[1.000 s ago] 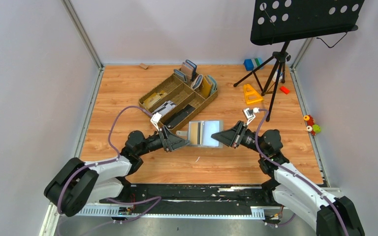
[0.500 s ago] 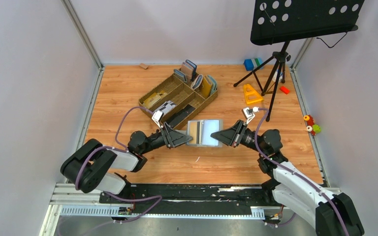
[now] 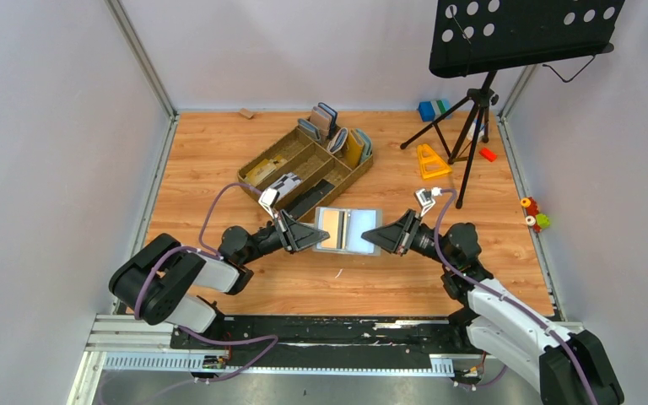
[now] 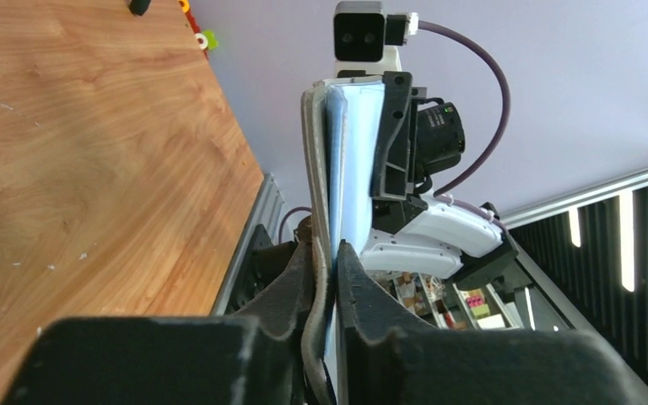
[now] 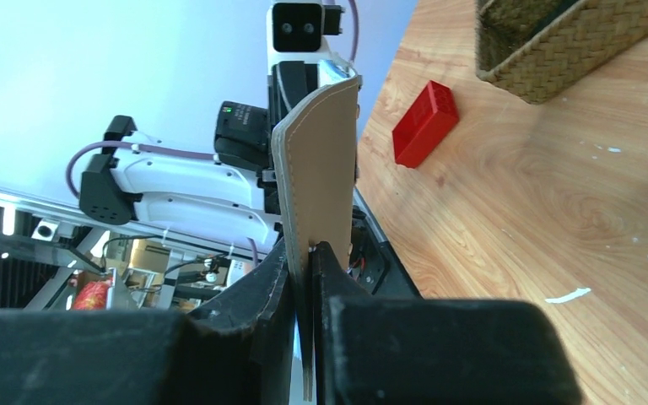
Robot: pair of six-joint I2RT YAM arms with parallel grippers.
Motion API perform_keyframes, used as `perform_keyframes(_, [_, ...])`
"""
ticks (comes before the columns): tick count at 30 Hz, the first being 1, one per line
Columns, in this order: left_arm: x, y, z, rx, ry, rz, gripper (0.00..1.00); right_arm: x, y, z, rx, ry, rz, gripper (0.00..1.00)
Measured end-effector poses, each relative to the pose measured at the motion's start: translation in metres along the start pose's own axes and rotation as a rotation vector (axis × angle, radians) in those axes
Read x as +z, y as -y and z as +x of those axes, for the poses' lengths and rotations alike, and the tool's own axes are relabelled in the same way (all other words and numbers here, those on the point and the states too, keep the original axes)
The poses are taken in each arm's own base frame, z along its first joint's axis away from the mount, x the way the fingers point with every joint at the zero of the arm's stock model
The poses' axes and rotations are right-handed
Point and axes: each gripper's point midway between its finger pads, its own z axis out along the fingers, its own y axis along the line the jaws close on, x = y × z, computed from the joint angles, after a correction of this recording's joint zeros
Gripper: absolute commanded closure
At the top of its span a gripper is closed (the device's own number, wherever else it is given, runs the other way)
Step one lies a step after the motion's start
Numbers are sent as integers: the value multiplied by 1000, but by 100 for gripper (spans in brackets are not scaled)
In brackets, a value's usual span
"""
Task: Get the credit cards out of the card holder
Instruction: Remove the credit card from the card holder.
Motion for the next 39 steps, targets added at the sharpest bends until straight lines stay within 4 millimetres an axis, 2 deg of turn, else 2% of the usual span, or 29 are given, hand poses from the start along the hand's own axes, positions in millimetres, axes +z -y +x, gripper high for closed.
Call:
perform_keyframes(4, [0,0,1,7,-6,3,99,-2,11,3,-9,-8,45,92])
perform_keyframes(8, [-1,-3,3,20,-17,-9,99,-5,22,6,-35,-22,115,84])
perform_keyframes(13, [-4,-16,6,69,-33,-81,100,-10,43,4,-89,-40,259,64])
perform_keyframes(16, [-9,-28,9,106,-46,-150,100,-18,63,9,-120,-63,354,56])
perform_keyframes(19, [-14,-39,12,151,-67,-229,100,-29,81,13,-146,-95,453,56])
perform_keyframes(21, [-16,-45,11,190,-78,-289,100,-34,85,11,-178,-107,502,58])
perform_keyframes(26, [-25,-54,7,278,-84,-399,100,-29,62,-6,-281,-90,472,62])
perform_keyframes(29, [-32,-66,10,285,-97,-456,100,-21,49,-8,-306,-99,438,64])
perform_keyframes(32, [-37,-74,13,276,-114,-491,100,-10,44,2,-310,-140,403,66])
perform_keyframes(39, [-39,-83,17,262,-131,-517,100,20,52,48,-245,-290,356,72])
